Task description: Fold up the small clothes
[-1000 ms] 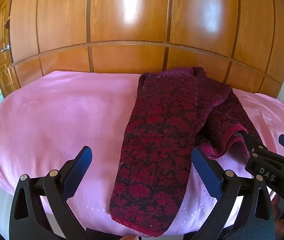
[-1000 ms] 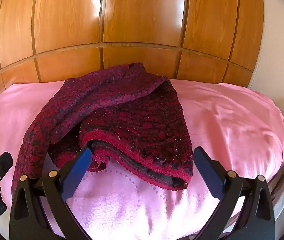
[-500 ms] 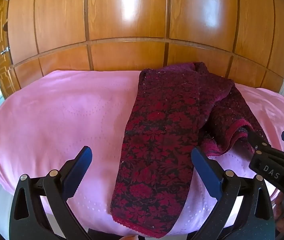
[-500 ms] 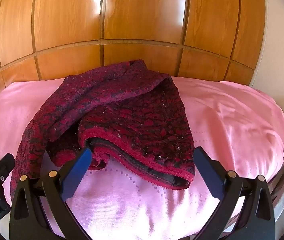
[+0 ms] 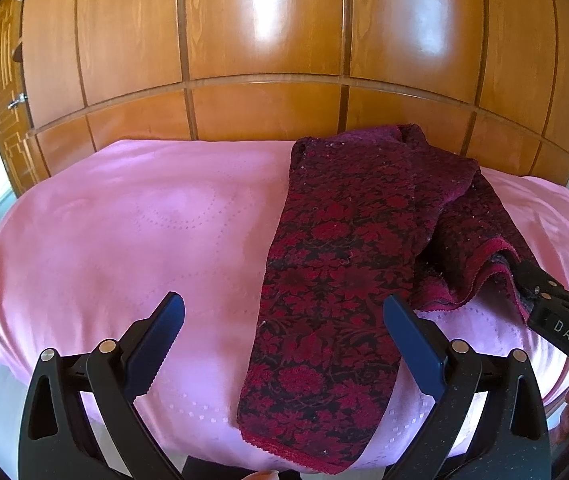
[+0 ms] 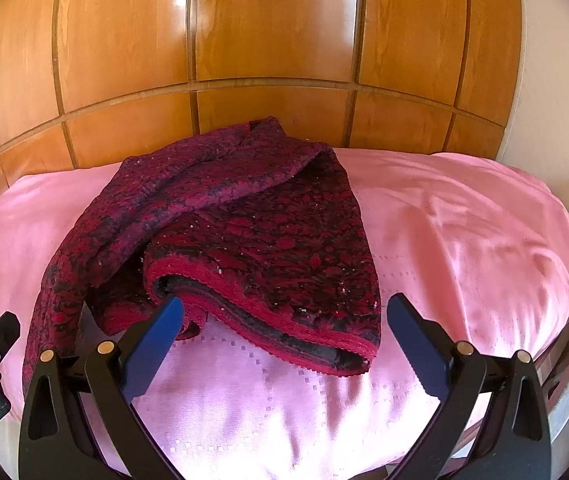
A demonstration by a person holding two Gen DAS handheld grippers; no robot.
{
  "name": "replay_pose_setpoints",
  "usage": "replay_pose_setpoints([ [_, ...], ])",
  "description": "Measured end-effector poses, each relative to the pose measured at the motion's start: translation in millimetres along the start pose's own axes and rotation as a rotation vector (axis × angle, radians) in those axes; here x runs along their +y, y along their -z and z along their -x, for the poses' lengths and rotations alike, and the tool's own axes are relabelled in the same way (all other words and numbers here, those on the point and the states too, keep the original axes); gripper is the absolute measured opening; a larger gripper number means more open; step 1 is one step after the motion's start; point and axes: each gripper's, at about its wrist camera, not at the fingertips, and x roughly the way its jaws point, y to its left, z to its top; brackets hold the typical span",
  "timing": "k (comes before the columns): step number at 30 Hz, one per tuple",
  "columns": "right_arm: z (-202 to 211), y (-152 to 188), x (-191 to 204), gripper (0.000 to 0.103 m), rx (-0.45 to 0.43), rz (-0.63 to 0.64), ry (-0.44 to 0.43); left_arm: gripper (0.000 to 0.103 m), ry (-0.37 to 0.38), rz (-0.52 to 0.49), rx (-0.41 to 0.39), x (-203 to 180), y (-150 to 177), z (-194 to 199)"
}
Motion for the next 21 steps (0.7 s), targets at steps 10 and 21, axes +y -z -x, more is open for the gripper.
replay_pose_setpoints([
  [10, 0.8, 1.3, -3.5, 0.101, 0.004, -0.015, -0.003, 0.098, 0.000, -0.012, 0.005, -5.0, -2.1, 0.4],
  [21, 1.8, 0.2, -4.1, 0.101, -0.001, -0.018, -0.006, 0.098, 0.000, -0.027, 0.020, -8.5, 0.2, -0.6],
])
